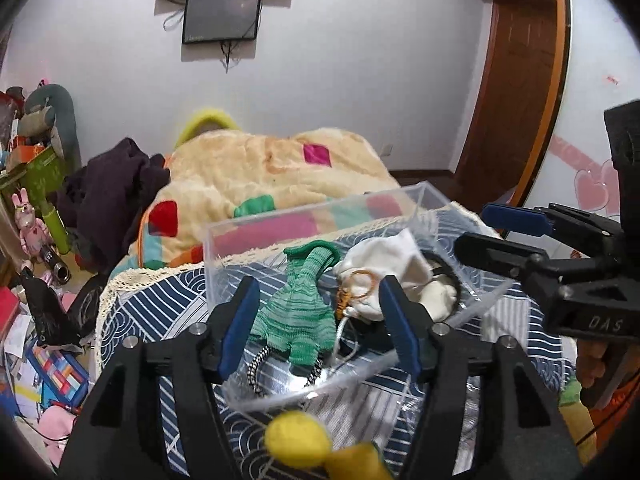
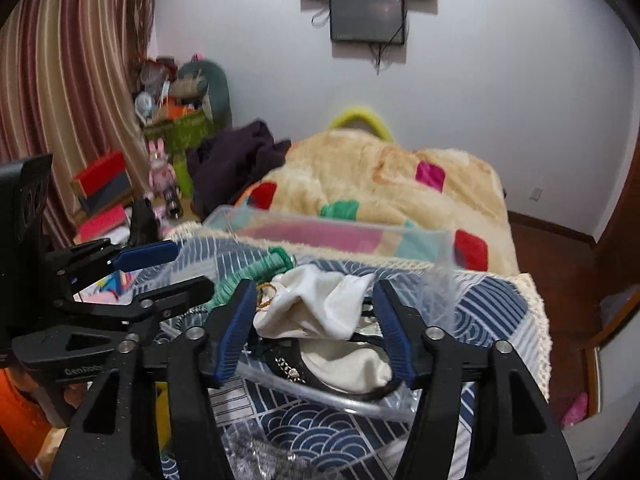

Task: Organize soft objects
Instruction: 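Grasp the yellow sponge with the left tool while the right tool grasps the silver foil bag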

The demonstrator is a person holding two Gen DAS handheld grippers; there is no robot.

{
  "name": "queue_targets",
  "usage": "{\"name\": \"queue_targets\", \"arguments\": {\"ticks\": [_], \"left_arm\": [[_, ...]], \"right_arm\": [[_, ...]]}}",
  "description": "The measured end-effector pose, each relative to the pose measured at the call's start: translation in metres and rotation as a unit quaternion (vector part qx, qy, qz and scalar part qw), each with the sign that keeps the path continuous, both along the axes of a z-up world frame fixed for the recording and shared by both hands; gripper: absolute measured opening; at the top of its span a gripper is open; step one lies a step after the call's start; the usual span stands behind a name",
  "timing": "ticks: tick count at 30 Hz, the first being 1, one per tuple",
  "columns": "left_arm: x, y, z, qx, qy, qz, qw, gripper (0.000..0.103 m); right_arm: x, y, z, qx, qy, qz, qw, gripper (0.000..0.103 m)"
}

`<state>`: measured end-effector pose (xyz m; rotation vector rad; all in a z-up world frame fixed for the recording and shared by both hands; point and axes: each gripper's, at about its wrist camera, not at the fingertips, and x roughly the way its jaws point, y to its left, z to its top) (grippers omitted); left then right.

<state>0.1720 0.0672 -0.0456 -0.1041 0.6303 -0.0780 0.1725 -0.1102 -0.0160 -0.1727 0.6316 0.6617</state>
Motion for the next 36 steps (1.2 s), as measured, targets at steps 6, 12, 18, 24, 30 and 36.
{"name": "queue_targets", "arguments": {"ticks": [6, 12, 18, 24, 30, 36], "left_arm": [[-0.035, -0.004, 0.009, 0.012, -0.019, 0.004, 0.9997, 0.069], [-0.061, 0.002, -0.004, 0.007, -0.012, 0.013, 0.9998, 0.07], [-0.077, 0.009, -0.034, -0.008, 0.023, 0.027, 0.9994, 0.07], [-0.091, -0.005, -0.062, -0.015, 0.052, 0.014, 0.9984, 0.07], [-0.094, -0.021, -0.08, -0.036, 0.074, -0.003, 0.9966, 0.07], [-0.093, -0.025, -0.095, -0.059, 0.085, -0.01, 0.9945, 0.066]], "right_arm": [[-0.03, -0.02, 0.006, 0.019, -0.031, -0.008, 0.999, 0.076], [-0.05, -0.028, -0.007, 0.02, -0.031, -0.013, 0.999, 0.077], [-0.063, -0.022, -0.038, -0.003, -0.005, -0.007, 1.0, 0.077], [-0.066, -0.011, -0.077, -0.017, 0.054, 0.018, 0.998, 0.077], [-0.064, -0.003, -0.094, -0.03, 0.074, 0.021, 0.997, 0.076], [-0.063, -0.005, -0.104, -0.029, 0.085, 0.018, 0.996, 0.055]]}}
